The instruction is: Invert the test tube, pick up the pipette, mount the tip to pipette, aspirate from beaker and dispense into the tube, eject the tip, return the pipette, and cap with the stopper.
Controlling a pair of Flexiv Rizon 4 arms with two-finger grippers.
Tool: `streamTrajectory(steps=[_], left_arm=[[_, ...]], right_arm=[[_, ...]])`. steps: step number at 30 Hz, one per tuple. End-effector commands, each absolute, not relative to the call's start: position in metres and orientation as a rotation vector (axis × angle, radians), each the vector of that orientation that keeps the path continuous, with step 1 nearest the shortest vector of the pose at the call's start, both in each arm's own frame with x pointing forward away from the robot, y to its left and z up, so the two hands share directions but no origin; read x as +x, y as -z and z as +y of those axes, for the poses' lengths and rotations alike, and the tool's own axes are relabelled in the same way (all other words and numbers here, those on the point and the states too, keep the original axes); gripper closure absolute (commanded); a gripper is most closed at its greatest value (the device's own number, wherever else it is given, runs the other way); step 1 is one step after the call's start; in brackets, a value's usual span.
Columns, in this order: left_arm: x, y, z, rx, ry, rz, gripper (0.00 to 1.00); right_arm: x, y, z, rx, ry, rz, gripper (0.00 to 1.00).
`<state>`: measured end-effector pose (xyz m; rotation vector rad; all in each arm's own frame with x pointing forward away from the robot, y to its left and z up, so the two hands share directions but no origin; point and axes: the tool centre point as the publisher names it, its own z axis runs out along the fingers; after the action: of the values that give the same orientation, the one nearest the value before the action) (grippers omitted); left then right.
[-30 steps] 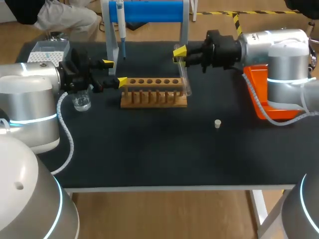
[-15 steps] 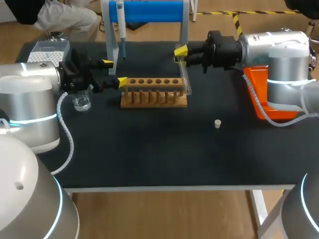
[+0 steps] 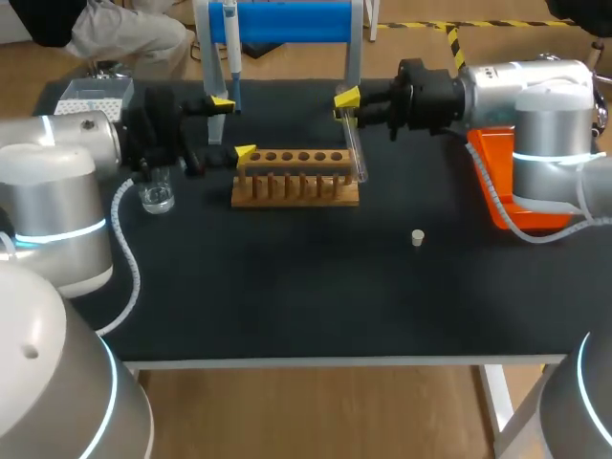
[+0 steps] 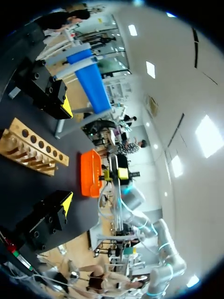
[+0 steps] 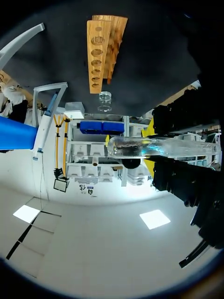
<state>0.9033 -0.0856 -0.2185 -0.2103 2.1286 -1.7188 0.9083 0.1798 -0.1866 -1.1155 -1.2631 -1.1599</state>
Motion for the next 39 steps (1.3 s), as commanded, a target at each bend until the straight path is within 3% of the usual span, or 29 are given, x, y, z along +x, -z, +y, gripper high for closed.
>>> streamTrajectory(steps=[1,5,19,27,39], left_arm=[[0.893,0.219,-0.082,0.501,1.867,1.814,0.0],[0.885,0.212,-0.086,0.701,1.828,1.737,0.0],[0.889,0.208,-0.087,0.663,1.88,1.779,0.0],[0.873,0.197,-0.094,0.761,1.348,1.511,0.0],[0.862,0.191,-0.104,0.803,1.218,1.437,0.0]], right_arm=[[0.908,0.186,0.179,-1.116,1.159,-1.265,1.0],[0.908,0.186,0.179,-1.116,1.159,-1.265,1.0],[0.908,0.186,0.179,-1.116,1.159,-1.265,1.0],[0.908,0.186,0.179,-1.116,1.159,-1.265,1.0],[0.908,0.186,0.179,-1.116,1.159,-1.265,1.0]])
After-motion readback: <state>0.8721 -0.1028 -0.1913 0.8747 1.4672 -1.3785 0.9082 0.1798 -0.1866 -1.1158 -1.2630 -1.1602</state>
